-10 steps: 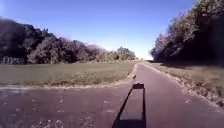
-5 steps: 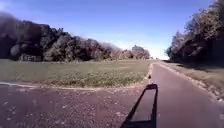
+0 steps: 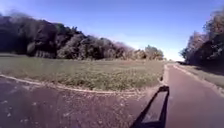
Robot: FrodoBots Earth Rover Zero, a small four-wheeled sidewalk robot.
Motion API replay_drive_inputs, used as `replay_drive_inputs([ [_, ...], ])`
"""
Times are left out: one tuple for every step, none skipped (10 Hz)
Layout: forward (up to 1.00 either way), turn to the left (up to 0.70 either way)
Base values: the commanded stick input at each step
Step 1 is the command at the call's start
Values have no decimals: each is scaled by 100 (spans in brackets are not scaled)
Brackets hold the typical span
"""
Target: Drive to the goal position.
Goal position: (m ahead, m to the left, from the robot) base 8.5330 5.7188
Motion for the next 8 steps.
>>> replay_drive_inputs([
  [0, 85],
  [0, 85],
  [0, 85],
  [0, 85],
  [19, -3],
  [64, -1],
  [85, 0],
  [85, 0],
])
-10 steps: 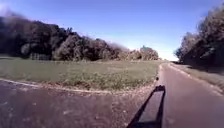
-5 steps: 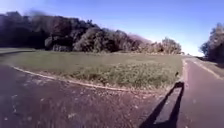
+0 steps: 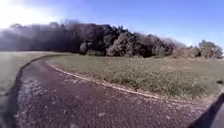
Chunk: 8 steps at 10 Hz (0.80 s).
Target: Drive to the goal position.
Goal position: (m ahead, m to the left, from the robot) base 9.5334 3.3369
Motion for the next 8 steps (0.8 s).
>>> replay_drive_inputs([
  [85, 0],
  [85, 9],
  [85, 29],
  [85, 34],
  [85, 34],
  [85, 34],
  [85, 34],
  [85, 34],
])
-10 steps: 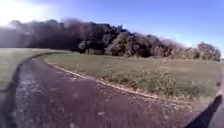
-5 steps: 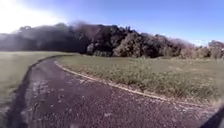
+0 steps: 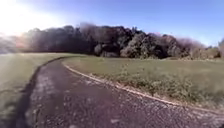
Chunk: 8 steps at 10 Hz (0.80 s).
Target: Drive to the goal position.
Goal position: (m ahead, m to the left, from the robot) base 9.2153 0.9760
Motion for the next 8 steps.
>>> replay_drive_inputs([
  [85, 34],
  [85, 34],
  [85, 34],
  [85, 34],
  [85, 34],
  [85, 34],
  [85, 34],
  [85, 34],
])
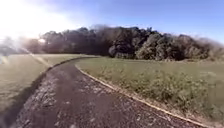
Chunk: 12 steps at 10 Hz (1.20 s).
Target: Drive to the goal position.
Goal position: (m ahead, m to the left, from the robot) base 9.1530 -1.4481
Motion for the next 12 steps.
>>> replay_drive_inputs([
  [85, 29],
  [85, 0],
  [85, 0],
  [85, 0],
  [85, 0],
  [85, 0],
  [85, 0],
  [85, 0],
  [85, 0],
  [85, 9],
  [85, 29],
  [85, 33],
])
